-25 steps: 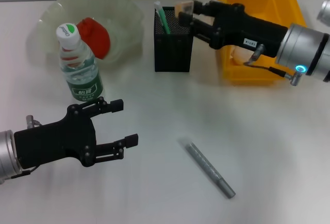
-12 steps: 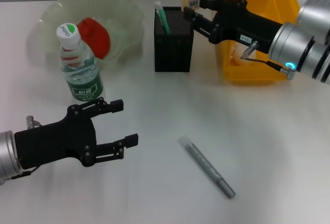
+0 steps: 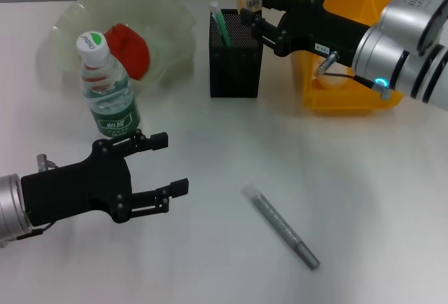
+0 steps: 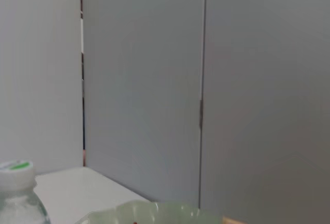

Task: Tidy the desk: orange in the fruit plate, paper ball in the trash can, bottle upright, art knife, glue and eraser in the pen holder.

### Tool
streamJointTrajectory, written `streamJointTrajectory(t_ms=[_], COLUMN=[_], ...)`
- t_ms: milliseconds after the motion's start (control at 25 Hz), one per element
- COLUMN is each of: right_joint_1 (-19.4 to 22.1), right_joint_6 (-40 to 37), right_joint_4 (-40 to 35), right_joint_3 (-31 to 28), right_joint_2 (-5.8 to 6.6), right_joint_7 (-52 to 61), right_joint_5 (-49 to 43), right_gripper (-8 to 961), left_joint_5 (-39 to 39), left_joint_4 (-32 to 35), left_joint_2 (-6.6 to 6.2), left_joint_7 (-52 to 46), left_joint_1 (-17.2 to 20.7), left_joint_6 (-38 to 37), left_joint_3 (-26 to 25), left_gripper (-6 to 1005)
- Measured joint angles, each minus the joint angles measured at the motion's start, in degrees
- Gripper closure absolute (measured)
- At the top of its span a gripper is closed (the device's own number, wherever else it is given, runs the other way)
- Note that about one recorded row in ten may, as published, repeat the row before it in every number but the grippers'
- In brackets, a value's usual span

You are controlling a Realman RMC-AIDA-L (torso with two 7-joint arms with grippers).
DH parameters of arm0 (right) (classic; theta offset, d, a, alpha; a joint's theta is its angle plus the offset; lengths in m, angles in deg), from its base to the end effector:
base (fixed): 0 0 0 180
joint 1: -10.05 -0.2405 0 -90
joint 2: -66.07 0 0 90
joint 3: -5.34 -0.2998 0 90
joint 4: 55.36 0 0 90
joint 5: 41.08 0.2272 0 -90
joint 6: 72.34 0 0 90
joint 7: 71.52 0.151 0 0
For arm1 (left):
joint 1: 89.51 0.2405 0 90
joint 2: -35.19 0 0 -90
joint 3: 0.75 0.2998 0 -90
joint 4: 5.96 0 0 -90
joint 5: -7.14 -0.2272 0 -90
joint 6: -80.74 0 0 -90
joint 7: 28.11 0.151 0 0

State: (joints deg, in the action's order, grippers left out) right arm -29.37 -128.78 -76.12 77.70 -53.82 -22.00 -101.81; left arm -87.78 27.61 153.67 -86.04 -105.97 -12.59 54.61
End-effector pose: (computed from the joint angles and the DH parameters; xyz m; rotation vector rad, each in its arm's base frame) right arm 0.2375 0.4451 -0.0894 -2.3593 0.3499 0.7696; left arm -0.3344 0.2822 -0.0463 -2.6913 -0.3652 -0.8884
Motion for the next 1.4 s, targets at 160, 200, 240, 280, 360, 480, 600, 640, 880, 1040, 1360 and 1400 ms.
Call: streamJointTrajectory(t_ms=[160, 200, 240, 280, 360, 480, 600, 640, 880, 1040, 1360, 1400], right_joint_1=[-0.69, -0.80, -0.95, -1.06, -1.22, -1.31, -1.35, -1.38, -1.94, -2.11, -2.15, -2.15], right_joint_6=[2.32, 2.75, 3.10, 3.27, 3.33, 3.36, 3.36, 3.36, 3.49, 4.33, 4.42, 4.42], right_joint_4=[0.13, 0.12, 0.12, 0.13, 0.19, 0.16, 0.01, 0.01, 0.35, 0.51, 0.55, 0.55], right_joint_3=[2.16, 2.50, 2.76, 2.87, 2.91, 2.93, 2.95, 2.96, 2.97, 2.97, 2.97, 2.96], right_joint_2=[0.00, 0.00, 0.00, 0.00, 0.00, 0.00, 0.00, 0.00, 0.00, 0.00, 0.00, 0.00], right_joint_7=[0.00, 0.05, 0.11, 0.21, 0.36, 0.50, 0.51, 0.52, 0.54, 0.57, 0.57, 0.57], right_joint_5=[0.03, 0.05, 0.07, 0.09, 0.12, 0.17, 0.19, 0.20, 0.21, 0.23, 0.27, 0.27], right_gripper=[534, 535, 535, 535, 536, 537, 536, 535, 531, 520, 465, 464], left_joint_5=[-0.03, -0.03, -0.03, -0.01, 0.01, 0.02, -0.01, -0.01, -0.09, -0.05, -0.12, -0.14], left_joint_4=[0.01, 0.01, 0.01, 0.01, 0.01, 0.01, 0.01, 0.01, 0.01, 0.01, 0.01, 0.01], left_joint_2=[0.00, 0.00, 0.00, 0.00, 0.00, 0.00, 0.00, 0.00, 0.00, 0.00, 0.00, 0.00], left_joint_7=[0.00, 0.00, 0.00, 0.00, 0.00, 0.00, 0.00, 0.00, 0.00, 0.00, 0.00, 0.00], left_joint_1=[-0.08, -0.11, -0.13, -0.13, -0.15, -0.17, -0.51, -0.51, -0.77, -0.90, -0.95, -0.95], left_joint_6=[0.29, 0.31, 0.33, 0.33, 0.34, 0.35, 0.63, 0.63, 0.98, 1.03, 1.11, 1.13], left_joint_3=[0.00, 0.00, 0.00, 0.00, 0.00, 0.00, 0.00, 0.00, 0.00, 0.00, 0.00, 0.00], left_gripper=[180, 180, 180, 180, 180, 180, 180, 180, 180, 180, 180, 180])
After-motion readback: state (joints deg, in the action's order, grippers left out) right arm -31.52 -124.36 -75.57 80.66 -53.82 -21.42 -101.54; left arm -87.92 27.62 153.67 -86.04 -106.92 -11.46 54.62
